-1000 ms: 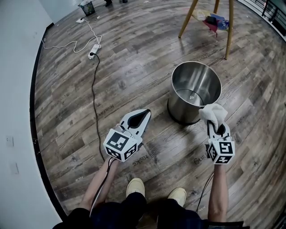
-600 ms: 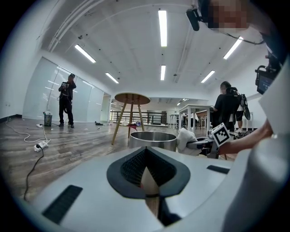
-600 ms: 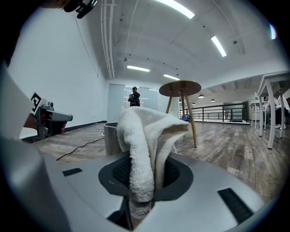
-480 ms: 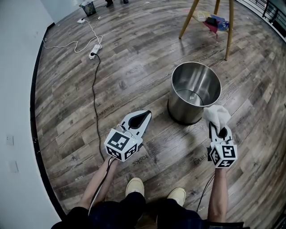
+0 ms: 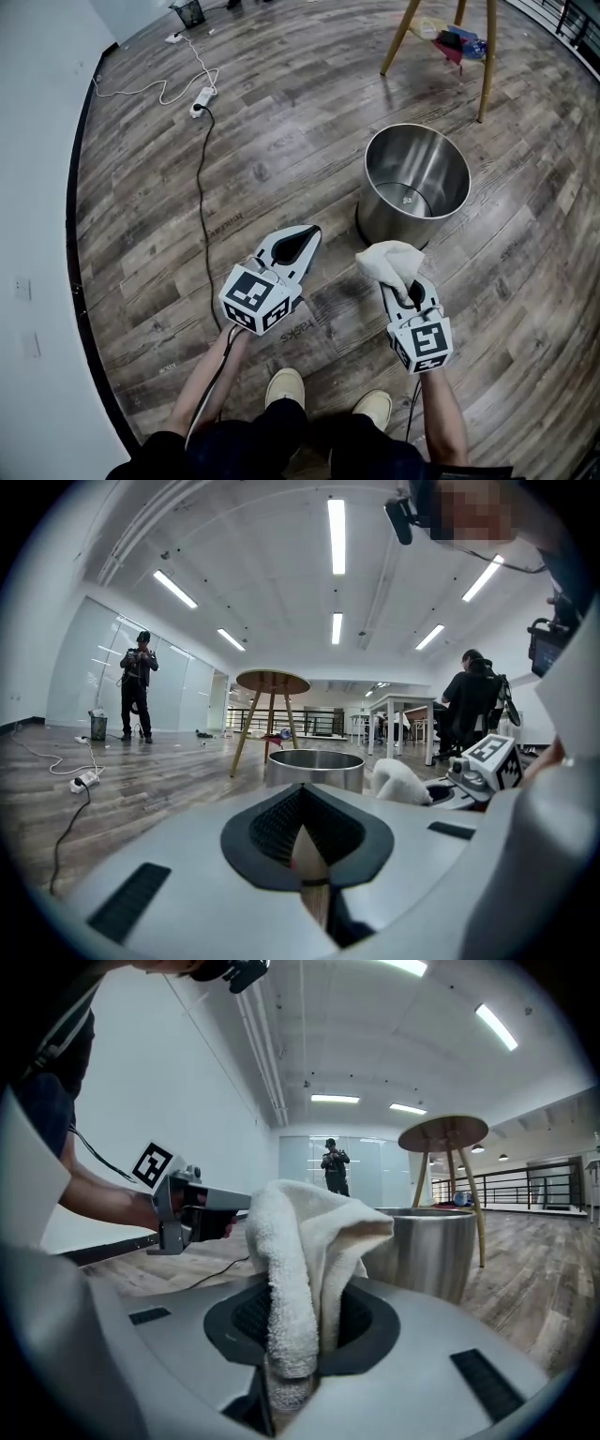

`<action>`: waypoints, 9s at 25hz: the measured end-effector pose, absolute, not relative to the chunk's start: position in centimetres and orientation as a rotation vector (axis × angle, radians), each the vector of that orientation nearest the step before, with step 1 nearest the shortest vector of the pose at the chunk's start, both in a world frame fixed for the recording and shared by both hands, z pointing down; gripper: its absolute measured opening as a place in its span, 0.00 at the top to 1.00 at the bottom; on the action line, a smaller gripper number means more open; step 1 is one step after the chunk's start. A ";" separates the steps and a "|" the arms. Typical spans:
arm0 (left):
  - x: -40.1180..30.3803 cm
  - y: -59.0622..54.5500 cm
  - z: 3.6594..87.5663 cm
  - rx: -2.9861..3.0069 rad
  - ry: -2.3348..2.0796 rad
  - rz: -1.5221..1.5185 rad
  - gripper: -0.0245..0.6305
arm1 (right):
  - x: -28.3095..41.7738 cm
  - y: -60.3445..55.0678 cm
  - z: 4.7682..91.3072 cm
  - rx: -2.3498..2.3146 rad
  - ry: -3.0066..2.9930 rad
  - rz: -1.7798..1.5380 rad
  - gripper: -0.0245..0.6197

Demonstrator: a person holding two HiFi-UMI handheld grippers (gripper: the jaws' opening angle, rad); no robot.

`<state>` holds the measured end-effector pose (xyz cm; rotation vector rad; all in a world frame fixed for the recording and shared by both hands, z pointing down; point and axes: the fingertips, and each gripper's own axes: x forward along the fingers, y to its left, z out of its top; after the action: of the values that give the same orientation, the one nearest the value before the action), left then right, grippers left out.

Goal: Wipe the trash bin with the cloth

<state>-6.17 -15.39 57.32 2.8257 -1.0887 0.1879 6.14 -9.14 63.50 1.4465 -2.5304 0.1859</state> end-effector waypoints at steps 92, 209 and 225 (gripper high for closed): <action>-5.5 -14.9 58.7 2.816 -1.066 0.223 0.96 | 6.3 -8.1 72.8 1.454 -2.429 0.252 0.83; -7.5 -16.6 65.6 2.665 -1.088 0.354 0.96 | 6.5 -17.1 81.0 1.538 -2.322 0.450 0.83; -6.8 -15.9 65.6 2.675 -1.063 0.362 0.96 | 17.4 -14.0 81.7 1.779 -2.167 0.457 0.83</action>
<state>-6.85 -15.86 65.59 2.6745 -1.0631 0.3623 17.41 -14.01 81.67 1.7793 -2.1669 0.4567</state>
